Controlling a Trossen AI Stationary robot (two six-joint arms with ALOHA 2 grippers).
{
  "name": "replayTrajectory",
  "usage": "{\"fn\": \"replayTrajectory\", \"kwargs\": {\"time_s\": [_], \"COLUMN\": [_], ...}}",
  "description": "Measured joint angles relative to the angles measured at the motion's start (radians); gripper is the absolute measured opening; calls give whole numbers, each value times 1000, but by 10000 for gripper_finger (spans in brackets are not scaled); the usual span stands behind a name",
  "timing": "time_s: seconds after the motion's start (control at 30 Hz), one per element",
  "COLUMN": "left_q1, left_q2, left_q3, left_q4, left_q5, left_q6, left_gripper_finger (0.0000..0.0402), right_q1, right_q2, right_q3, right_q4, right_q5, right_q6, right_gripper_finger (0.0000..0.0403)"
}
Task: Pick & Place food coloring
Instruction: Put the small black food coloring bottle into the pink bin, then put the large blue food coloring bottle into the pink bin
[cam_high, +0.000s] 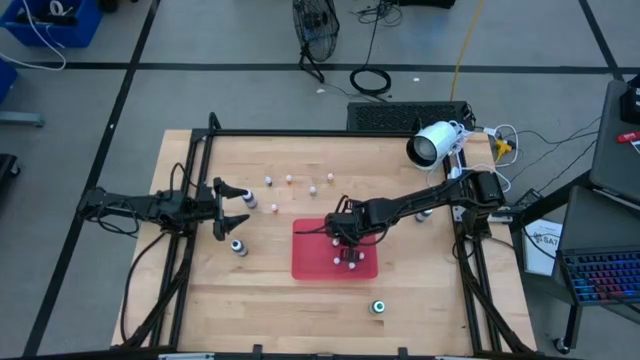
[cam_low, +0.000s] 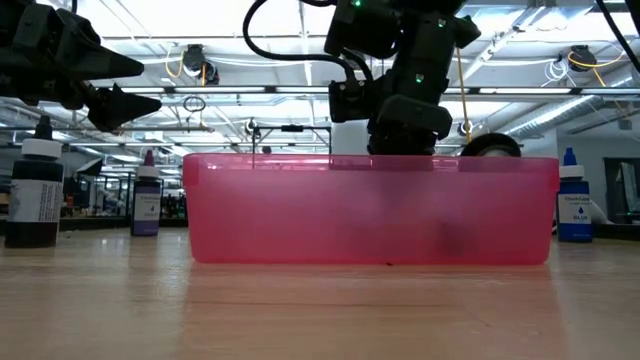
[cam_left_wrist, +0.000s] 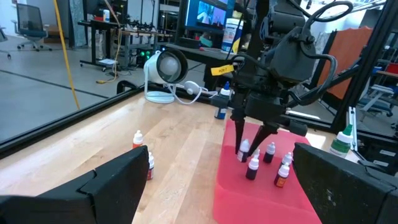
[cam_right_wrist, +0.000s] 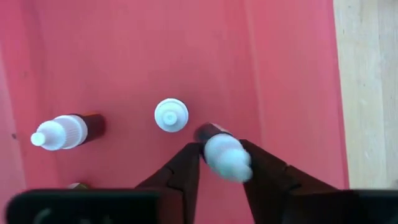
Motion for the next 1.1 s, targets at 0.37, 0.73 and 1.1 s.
{"fn": "replayTrajectory", "kwargs": {"time_s": [0.37, 0.73, 1.1], "left_q1": [0, 0, 0], "left_q2": [0, 0, 0], "left_q3": [0, 0, 0], "left_q4": [0, 0, 0], "left_q5": [0, 0, 0], "left_q6": [0, 0, 0], "left_gripper_finger": [392, 392, 392], "right_q1": [0, -20, -47], "right_q2": [-2, -133, -402], "right_q3": [0, 0, 1], "right_q4": [11, -3, -34], "right_q5": [1, 3, 5], "right_q6": [0, 0, -7], "right_gripper_finger": [127, 123, 122]}}
